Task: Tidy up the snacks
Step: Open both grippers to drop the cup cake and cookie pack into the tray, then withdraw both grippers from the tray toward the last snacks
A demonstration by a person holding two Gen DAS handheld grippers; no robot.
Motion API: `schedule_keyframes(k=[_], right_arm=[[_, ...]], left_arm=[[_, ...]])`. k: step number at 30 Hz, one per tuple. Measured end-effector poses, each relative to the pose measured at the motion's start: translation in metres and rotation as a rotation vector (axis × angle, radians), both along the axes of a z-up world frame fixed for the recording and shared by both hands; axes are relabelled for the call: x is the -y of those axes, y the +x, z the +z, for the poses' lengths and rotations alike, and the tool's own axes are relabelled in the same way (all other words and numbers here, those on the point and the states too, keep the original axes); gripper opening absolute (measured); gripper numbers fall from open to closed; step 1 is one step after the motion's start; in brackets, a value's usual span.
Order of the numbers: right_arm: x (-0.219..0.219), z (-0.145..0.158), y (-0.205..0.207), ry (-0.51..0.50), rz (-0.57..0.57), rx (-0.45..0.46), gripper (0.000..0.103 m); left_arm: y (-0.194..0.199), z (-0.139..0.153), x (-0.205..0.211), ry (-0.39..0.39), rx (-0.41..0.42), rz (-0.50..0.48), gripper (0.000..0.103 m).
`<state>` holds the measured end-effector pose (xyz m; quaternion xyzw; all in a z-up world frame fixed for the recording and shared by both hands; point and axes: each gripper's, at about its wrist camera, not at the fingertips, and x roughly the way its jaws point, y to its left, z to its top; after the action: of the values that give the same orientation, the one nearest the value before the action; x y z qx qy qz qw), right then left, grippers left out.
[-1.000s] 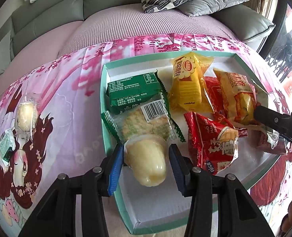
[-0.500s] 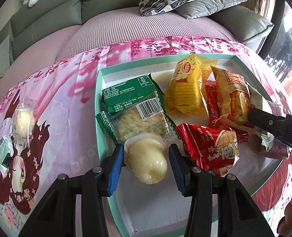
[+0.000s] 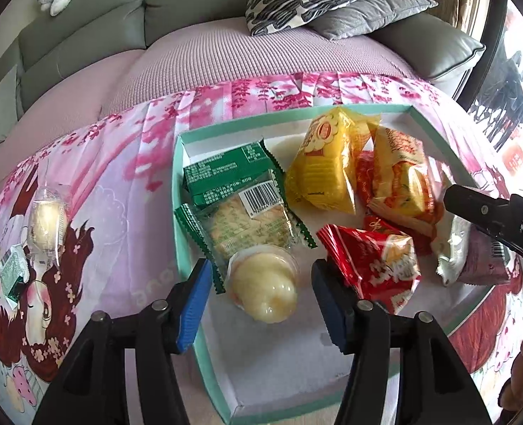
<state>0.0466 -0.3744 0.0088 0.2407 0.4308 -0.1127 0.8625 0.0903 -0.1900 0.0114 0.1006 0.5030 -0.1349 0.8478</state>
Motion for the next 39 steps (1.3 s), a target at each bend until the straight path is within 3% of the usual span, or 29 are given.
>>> schedule_keyframes(k=[14,23,34,37,39], right_arm=[[-0.005,0.021,-0.006,-0.086,0.004,0.034,0.075],[-0.025,0.014,0.003,-0.118,0.057,0.007,0.075],[-0.041,0.009,0.01,-0.151,0.097,-0.012,0.075],[-0.041,0.007,0.011,-0.163,0.097,-0.02,0.075],[-0.042,0.007,0.011,-0.164,0.098,-0.022,0.075]], left_arm=[[-0.003,0.039,-0.028,-0.089,0.066,0.084,0.073],[0.014,0.021,-0.059,-0.125,0.007,0.237,0.074],[0.019,0.009,-0.073,-0.134,-0.016,0.297,0.074],[0.021,0.007,-0.075,-0.129,-0.017,0.309,0.084],[0.021,0.007,-0.076,-0.123,-0.01,0.316,0.084]])
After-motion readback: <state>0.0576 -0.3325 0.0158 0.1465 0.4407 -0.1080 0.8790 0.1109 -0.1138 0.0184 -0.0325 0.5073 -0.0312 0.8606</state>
